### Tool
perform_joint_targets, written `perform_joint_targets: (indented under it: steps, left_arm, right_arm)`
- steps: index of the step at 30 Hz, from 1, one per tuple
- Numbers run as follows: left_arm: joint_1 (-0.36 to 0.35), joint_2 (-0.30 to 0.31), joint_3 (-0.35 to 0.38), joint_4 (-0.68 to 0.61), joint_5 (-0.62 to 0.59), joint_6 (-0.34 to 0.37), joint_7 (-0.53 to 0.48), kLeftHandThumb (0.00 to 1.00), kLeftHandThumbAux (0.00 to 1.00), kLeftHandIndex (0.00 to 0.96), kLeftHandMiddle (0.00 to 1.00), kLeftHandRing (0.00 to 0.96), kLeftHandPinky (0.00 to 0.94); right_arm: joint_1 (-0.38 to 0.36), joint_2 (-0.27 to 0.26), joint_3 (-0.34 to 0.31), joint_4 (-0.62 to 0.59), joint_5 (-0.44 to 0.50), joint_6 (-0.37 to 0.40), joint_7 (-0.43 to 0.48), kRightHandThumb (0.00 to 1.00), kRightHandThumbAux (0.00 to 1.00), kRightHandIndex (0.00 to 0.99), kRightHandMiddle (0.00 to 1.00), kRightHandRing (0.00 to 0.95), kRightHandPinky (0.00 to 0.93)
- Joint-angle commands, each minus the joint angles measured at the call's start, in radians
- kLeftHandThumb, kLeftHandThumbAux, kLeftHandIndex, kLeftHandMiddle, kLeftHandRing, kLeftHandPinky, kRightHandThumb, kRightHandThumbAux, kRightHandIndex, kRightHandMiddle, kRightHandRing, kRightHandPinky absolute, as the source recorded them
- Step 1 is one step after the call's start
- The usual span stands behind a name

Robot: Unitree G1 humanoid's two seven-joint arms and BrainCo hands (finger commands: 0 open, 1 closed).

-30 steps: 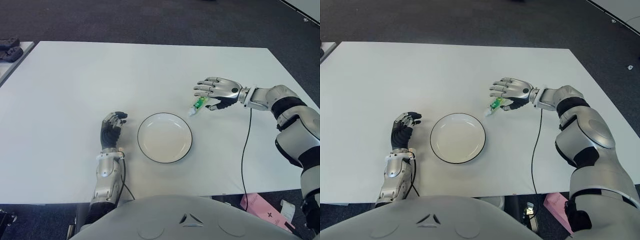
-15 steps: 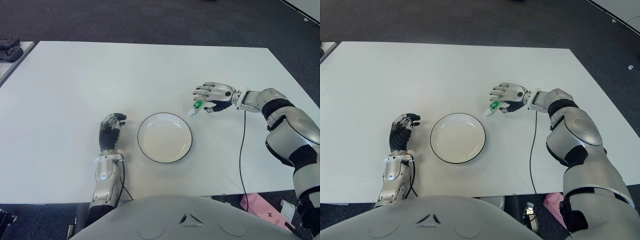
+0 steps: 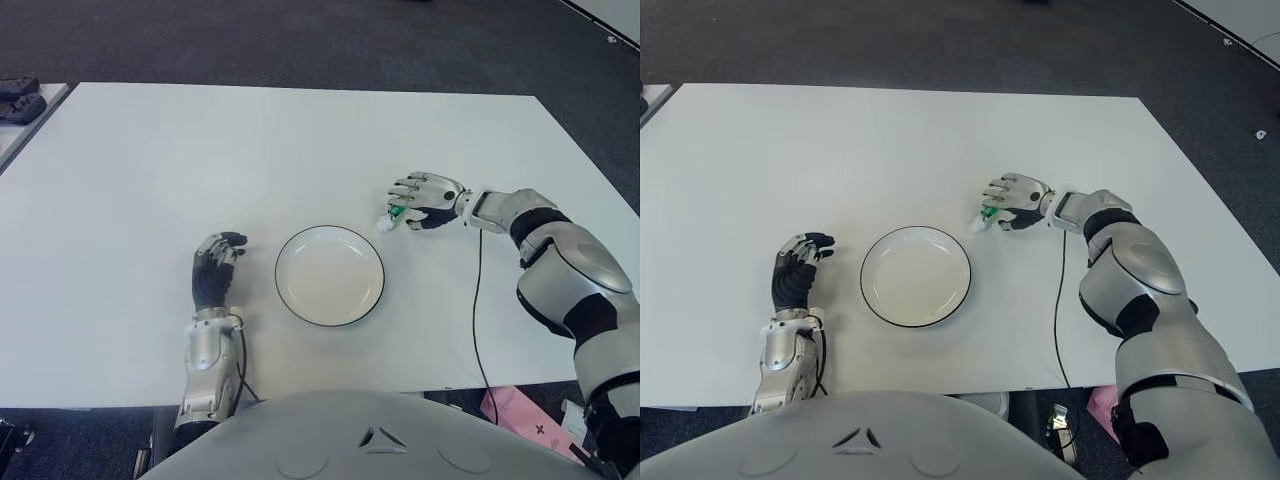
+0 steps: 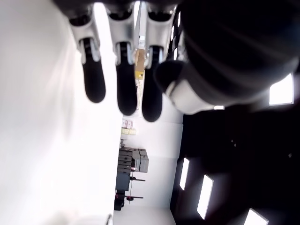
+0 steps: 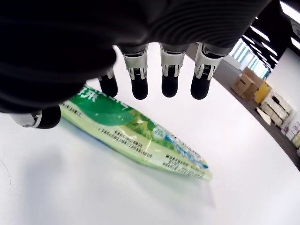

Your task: Put the toothpaste on the table into the plate.

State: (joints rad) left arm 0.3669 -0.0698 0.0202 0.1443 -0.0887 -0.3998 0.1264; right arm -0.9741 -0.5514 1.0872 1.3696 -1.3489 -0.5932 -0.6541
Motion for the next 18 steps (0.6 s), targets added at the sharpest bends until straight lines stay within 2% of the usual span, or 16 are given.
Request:
perform_joint_targets:
  steps: [1,12,15,18]
  left_arm:
    - [0.052,-0.058,-0.002,0.022,-0.012,0.043,0.016,0.711,0.723,0.424,0.438,0.392,0.388]
    - [0.072,-0.061,0.004,0.007,-0.013,0.053,0.04,0.712,0.723,0.425,0.453,0.414,0.408]
    - [0.076,-0.06,0.006,0.005,-0.021,0.052,0.037,0.713,0.723,0.425,0.457,0.417,0.407]
    - [0.08,-0.062,0.005,-0.001,-0.023,0.053,0.039,0.714,0.723,0.425,0.459,0.419,0.411]
  right_arm:
    - [0.028,0.021,0.0,0.013,0.018,0.036,0.039,0.566,0.146,0.0,0.0,0.0,0.0]
    - [0.046,0.043,-0.018,0.022,0.067,0.076,0.128,0.585,0.124,0.0,0.0,0.0,0.0]
    - [0.064,0.069,-0.026,0.031,0.082,0.123,0.174,0.594,0.123,0.0,0.0,0.0,0.0]
    - [0.073,0.072,-0.035,0.031,0.097,0.13,0.19,0.602,0.126,0.0,0.0,0.0,0.0]
